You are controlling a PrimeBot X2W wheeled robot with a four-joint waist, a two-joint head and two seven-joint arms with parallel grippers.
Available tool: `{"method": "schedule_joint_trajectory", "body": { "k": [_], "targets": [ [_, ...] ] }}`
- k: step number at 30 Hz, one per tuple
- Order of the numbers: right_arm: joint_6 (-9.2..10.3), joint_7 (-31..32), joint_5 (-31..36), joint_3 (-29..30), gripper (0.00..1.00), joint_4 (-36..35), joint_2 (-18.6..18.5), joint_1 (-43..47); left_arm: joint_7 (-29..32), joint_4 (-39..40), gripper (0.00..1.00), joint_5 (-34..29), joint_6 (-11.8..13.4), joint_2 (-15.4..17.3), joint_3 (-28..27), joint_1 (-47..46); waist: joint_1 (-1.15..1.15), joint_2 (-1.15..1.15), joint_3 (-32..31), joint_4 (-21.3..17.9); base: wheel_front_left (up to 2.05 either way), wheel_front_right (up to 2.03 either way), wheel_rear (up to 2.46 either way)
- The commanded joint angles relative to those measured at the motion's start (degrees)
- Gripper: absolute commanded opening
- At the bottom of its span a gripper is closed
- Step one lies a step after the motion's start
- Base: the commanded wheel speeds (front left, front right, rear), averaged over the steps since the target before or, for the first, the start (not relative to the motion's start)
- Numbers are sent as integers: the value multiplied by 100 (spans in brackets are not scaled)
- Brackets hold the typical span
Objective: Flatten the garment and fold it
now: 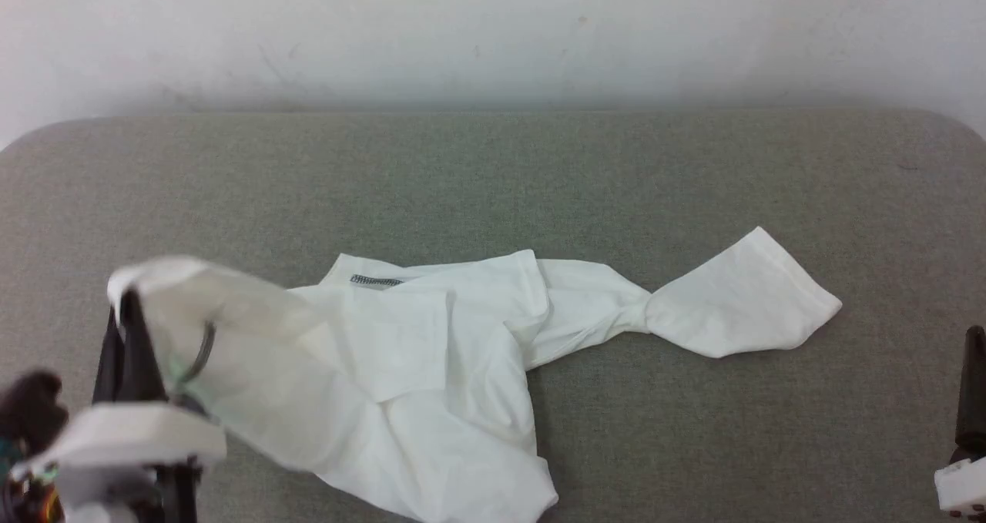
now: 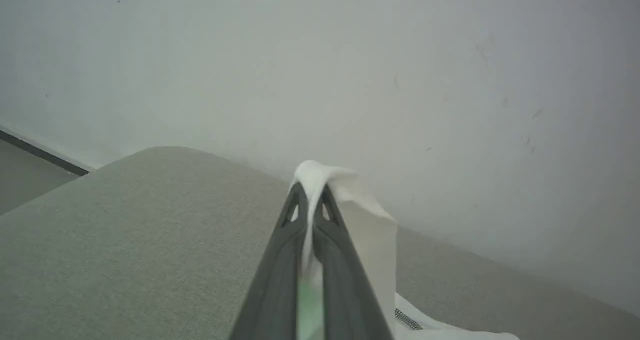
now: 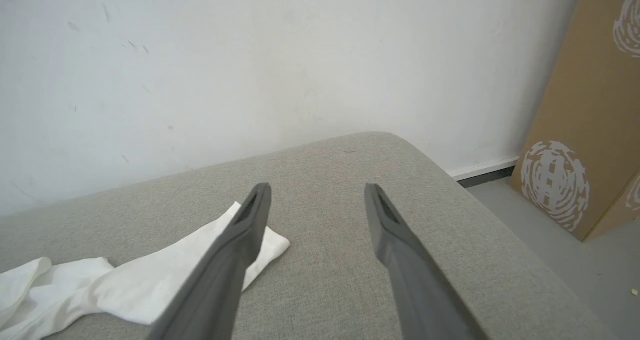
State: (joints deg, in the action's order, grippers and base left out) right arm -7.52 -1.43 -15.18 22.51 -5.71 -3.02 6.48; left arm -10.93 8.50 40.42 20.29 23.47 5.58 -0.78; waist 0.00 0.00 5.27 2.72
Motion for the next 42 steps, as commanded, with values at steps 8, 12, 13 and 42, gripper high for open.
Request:
{"method": "schedule_joint_trajectory", "body": {
  "k": [8,12,13,42],
  "targets": [
    [3,116,24,-17,100,-10,14,-22,63,-777,98,98,475,-244,-59,1000,0,0,122,82,0,0,0],
    [3,142,34,-34,100,1,14,-51,-101,-742,100,115,393,-284,-149,881,0,0,101,128,0,0,0],
    [3,148,33,-40,100,0,14,-48,-115,-611,100,96,378,-246,-167,842,0,0,97,138,0,0,0],
    [3,163,-54,-300,100,61,14,-303,3066,-1534,100,-1983,-1256,-614,4124,-2082,0,0,720,53,0,0,0]
  ]
}}
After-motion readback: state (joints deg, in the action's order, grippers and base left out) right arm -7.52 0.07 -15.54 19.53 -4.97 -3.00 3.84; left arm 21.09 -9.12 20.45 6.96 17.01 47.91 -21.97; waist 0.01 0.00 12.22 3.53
